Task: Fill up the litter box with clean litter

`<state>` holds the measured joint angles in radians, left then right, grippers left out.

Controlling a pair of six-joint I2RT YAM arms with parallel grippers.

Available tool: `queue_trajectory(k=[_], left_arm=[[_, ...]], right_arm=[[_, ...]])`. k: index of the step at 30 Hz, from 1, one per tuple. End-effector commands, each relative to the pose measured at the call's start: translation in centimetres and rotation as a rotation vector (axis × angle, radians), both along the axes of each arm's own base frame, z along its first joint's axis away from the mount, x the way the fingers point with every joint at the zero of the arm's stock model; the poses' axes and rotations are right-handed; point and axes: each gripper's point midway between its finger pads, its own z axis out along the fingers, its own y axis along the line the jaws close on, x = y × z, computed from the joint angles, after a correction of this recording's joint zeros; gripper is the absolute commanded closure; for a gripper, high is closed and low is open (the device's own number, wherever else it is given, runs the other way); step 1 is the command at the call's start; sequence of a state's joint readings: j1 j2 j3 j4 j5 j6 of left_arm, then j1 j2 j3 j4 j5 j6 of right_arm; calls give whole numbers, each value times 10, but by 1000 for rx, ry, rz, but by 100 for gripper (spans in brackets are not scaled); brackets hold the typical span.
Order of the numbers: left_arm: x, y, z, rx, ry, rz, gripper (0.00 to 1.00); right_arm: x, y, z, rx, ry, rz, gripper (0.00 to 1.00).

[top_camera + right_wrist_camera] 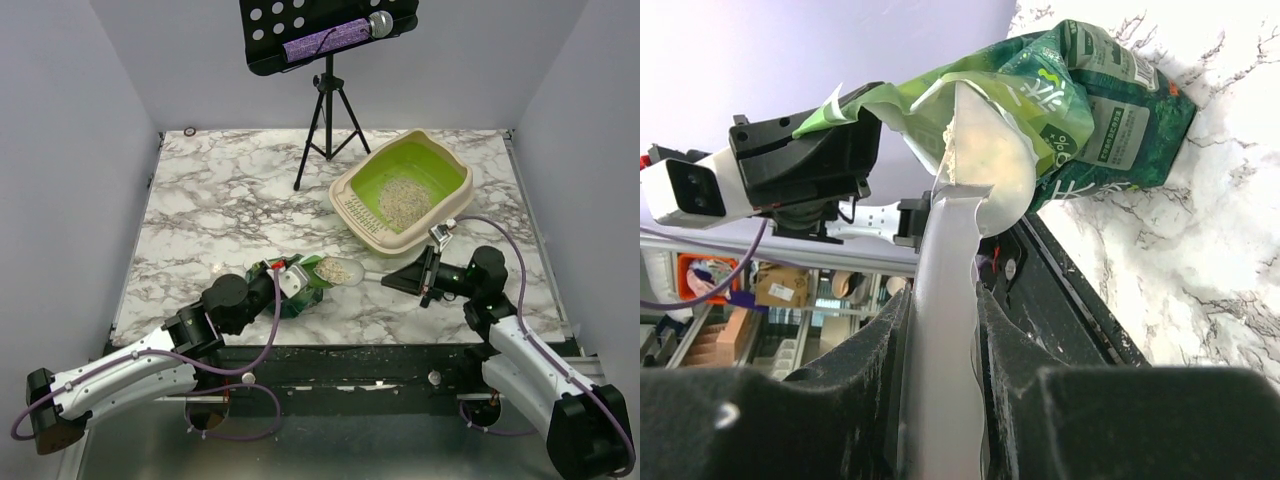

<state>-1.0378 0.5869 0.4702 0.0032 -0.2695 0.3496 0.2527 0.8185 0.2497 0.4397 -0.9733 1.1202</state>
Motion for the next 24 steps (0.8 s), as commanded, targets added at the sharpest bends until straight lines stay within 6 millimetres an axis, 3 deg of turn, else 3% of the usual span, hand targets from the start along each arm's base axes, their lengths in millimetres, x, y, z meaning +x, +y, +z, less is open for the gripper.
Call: queue_trajectory(k=[1, 13, 24], left_arm=[[1, 3, 7, -42, -28, 20, 100], [-2, -1, 9, -49, -19, -4, 100], [11, 19, 23, -82, -54, 129, 100]], right_arm=[[-8, -4, -12, 8, 77, -26, 99], [-7, -9, 9, 82, 121, -117, 99], [-17, -11, 31, 92, 90, -101, 99]])
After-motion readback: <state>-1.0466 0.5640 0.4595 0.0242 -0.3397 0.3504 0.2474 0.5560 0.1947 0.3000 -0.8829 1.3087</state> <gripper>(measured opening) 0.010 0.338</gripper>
